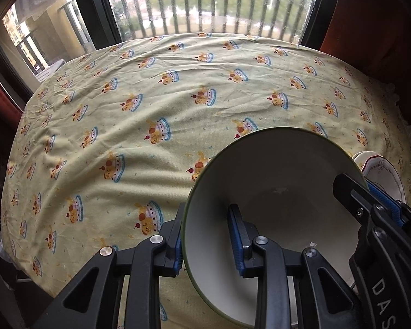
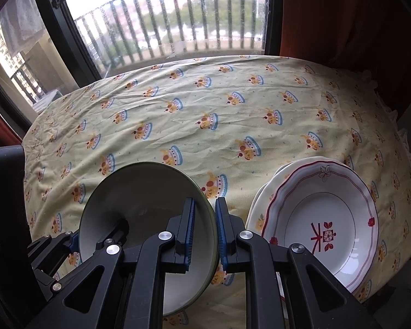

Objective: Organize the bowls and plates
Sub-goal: 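Lower the bowl into the bowl stack and open both grippers, then close both grippers on the rim of the nested bowl stack, then lift the bowl stack with both grippers and carry it over the plate stack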

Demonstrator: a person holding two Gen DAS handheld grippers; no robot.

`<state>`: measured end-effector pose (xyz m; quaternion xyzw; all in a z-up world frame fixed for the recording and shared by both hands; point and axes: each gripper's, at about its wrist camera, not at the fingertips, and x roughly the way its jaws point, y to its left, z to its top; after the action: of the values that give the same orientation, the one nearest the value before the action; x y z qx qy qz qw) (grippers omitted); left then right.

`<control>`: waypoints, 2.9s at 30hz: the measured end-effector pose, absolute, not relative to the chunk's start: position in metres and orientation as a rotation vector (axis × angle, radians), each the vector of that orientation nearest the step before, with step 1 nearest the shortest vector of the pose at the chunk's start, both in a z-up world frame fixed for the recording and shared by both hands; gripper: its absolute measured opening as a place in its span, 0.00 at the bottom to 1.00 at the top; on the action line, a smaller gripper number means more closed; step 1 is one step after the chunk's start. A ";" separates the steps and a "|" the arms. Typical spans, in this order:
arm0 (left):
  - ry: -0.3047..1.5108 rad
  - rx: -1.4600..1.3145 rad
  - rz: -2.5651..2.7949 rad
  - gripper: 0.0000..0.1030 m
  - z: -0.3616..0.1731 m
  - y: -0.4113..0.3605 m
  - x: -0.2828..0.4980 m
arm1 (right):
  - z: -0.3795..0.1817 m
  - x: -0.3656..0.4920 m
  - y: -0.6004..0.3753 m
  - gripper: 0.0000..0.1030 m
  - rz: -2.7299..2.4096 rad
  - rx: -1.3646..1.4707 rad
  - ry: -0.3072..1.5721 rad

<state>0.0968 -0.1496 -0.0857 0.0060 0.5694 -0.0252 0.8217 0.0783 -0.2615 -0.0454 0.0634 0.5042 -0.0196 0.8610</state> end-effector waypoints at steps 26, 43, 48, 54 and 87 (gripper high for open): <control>1.324 -0.092 -0.376 0.68 -0.115 -0.133 0.122 | -0.058 0.072 -0.270 0.74 -0.282 0.287 1.161; 1.325 -0.140 -0.196 0.57 -0.106 -0.130 0.104 | -0.089 0.091 -0.280 0.65 0.007 0.395 1.218; 1.335 -0.152 -0.178 0.56 -0.107 -0.130 0.103 | -0.104 0.097 -0.286 0.51 0.044 0.445 1.274; 1.322 -0.126 -0.206 0.51 -0.105 -0.134 0.103 | -0.110 0.097 -0.285 0.44 0.101 0.501 1.307; 1.212 -0.116 -0.332 0.41 -0.063 -0.138 0.089 | -0.061 0.083 -0.275 0.43 0.030 0.425 1.270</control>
<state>0.0892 -0.1381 -0.0630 -0.0542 0.5667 -0.1551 0.8074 0.0834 -0.2754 -0.0605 0.1970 0.5885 0.0139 0.7840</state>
